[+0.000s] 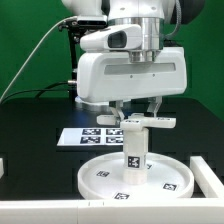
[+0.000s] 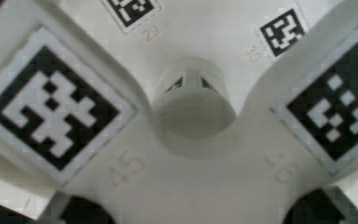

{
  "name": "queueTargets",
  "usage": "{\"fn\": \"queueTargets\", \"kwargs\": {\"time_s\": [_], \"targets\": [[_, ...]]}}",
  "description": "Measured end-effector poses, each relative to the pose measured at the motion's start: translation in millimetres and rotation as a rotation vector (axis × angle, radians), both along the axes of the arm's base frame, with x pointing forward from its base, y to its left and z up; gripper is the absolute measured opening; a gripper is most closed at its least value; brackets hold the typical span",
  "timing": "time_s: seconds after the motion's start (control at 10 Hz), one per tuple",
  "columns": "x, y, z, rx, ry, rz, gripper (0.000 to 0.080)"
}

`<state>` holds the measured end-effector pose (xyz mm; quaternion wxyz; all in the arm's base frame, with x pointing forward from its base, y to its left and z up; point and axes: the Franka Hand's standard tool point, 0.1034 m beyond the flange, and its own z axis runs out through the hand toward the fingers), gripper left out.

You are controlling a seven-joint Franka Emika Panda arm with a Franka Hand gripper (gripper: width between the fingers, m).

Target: Assemble round table

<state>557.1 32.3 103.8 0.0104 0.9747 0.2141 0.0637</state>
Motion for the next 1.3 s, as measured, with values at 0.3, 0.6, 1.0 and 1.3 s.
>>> {"fn": "queueTargets", "kwargs": {"time_s": [0.3,0.6,1.0,1.3], "targets": [[3.0,9.3,0.2,0.057,-0.006,-0.410,0.0443],[2.7,7.5,-0.2,0.155,-0.010,-0.805,0.0445],[3.6,7.1,-1.0,0.228,0.030,-1.231,0.0445],[3.3,7.8,-1.5,0.234,0.034,-1.259,0.0533]]}}
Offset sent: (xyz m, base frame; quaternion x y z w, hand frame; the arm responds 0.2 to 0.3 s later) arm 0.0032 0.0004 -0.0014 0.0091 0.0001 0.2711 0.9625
